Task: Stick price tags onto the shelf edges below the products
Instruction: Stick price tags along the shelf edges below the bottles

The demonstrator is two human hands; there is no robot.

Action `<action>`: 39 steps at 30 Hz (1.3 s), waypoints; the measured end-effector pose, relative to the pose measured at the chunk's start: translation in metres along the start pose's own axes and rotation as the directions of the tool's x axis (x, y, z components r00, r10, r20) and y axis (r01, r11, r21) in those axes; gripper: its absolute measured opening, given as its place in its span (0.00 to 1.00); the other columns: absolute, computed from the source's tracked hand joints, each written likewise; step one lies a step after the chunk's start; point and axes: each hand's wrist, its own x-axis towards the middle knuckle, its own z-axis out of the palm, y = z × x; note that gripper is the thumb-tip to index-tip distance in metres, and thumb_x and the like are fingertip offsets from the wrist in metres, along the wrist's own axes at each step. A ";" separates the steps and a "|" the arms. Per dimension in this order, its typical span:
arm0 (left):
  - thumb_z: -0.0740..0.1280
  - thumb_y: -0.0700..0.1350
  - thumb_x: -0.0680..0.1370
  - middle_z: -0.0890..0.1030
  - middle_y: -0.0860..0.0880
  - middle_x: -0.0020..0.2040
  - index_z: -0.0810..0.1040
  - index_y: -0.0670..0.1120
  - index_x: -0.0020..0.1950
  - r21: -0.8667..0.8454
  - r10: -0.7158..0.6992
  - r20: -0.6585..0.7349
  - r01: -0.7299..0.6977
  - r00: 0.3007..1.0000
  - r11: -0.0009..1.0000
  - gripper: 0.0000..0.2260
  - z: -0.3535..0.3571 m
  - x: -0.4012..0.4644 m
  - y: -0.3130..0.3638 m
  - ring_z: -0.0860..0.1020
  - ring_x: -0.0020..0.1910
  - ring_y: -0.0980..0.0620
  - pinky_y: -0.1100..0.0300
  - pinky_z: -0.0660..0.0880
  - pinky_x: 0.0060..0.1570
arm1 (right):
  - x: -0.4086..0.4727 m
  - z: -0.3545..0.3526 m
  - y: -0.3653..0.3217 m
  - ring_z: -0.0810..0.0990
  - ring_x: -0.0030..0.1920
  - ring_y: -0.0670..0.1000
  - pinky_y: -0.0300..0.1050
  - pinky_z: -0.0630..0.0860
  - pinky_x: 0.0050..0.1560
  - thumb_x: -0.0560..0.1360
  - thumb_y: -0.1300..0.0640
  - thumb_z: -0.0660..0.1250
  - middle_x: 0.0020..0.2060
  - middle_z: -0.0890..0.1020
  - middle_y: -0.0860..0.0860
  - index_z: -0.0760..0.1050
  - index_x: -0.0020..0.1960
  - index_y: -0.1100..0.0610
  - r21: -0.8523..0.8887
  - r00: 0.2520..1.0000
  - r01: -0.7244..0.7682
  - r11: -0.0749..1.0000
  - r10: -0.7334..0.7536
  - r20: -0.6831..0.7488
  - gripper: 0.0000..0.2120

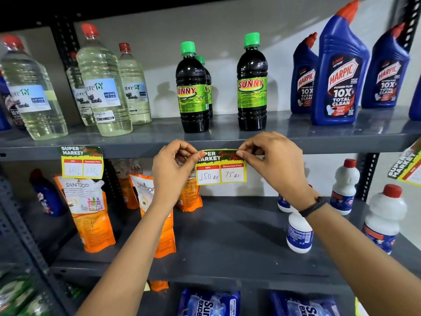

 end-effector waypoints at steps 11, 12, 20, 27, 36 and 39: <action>0.73 0.50 0.69 0.77 0.57 0.32 0.75 0.54 0.37 0.104 0.017 -0.084 -0.008 0.996 0.995 0.08 0.003 0.010 0.016 0.74 0.32 0.57 0.56 0.73 0.34 | 0.011 -0.001 -0.004 0.72 0.32 0.43 0.38 0.66 0.29 0.69 0.51 0.72 0.34 0.78 0.44 0.79 0.39 0.49 0.049 0.995 -0.099 0.994 0.101 -0.026 0.03; 0.73 0.50 0.69 0.77 0.57 0.34 0.75 0.52 0.38 0.149 0.035 -0.101 -0.020 0.994 0.989 0.07 0.004 0.009 0.017 0.74 0.35 0.54 0.54 0.74 0.35 | 0.011 0.000 -0.005 0.71 0.32 0.42 0.38 0.66 0.29 0.69 0.51 0.72 0.34 0.79 0.44 0.79 0.39 0.49 0.056 0.994 -0.103 0.993 0.105 -0.032 0.03; 0.71 0.49 0.70 0.82 0.51 0.46 0.80 0.50 0.43 0.344 0.243 -0.003 -0.228 0.970 0.911 0.05 0.018 0.013 0.032 0.75 0.49 0.46 0.52 0.68 0.46 | 0.009 0.003 -0.004 0.73 0.35 0.45 0.45 0.76 0.35 0.69 0.53 0.73 0.43 0.79 0.47 0.79 0.45 0.51 0.079 0.992 -0.087 0.993 0.094 -0.087 0.07; 0.70 0.47 0.72 0.82 0.49 0.39 0.79 0.46 0.39 0.180 0.257 0.022 -0.256 0.966 0.950 0.05 0.027 0.017 0.027 0.78 0.43 0.48 0.44 0.72 0.46 | 0.010 0.004 -0.005 0.79 0.40 0.51 0.42 0.71 0.34 0.71 0.51 0.71 0.44 0.81 0.49 0.81 0.49 0.51 -0.013 0.995 -0.043 0.999 0.041 -0.090 0.08; 0.65 0.48 0.76 0.79 0.48 0.40 0.77 0.46 0.41 0.290 0.273 -0.030 -0.253 0.961 0.923 0.07 0.040 0.009 0.020 0.75 0.44 0.46 0.55 0.61 0.43 | 0.009 0.009 -0.001 0.79 0.40 0.51 0.42 0.70 0.33 0.71 0.52 0.71 0.44 0.81 0.50 0.81 0.49 0.52 -0.012 0.994 -0.058 0.998 0.056 -0.090 0.08; 0.64 0.46 0.76 0.79 0.47 0.41 0.76 0.46 0.42 0.332 0.279 -0.048 -0.248 0.959 0.910 0.06 0.044 0.008 0.020 0.74 0.43 0.46 0.56 0.61 0.44 | 0.009 0.011 0.000 0.79 0.40 0.51 0.39 0.67 0.34 0.71 0.52 0.71 0.44 0.81 0.50 0.81 0.49 0.52 -0.028 0.993 -0.055 0.998 0.052 -0.102 0.08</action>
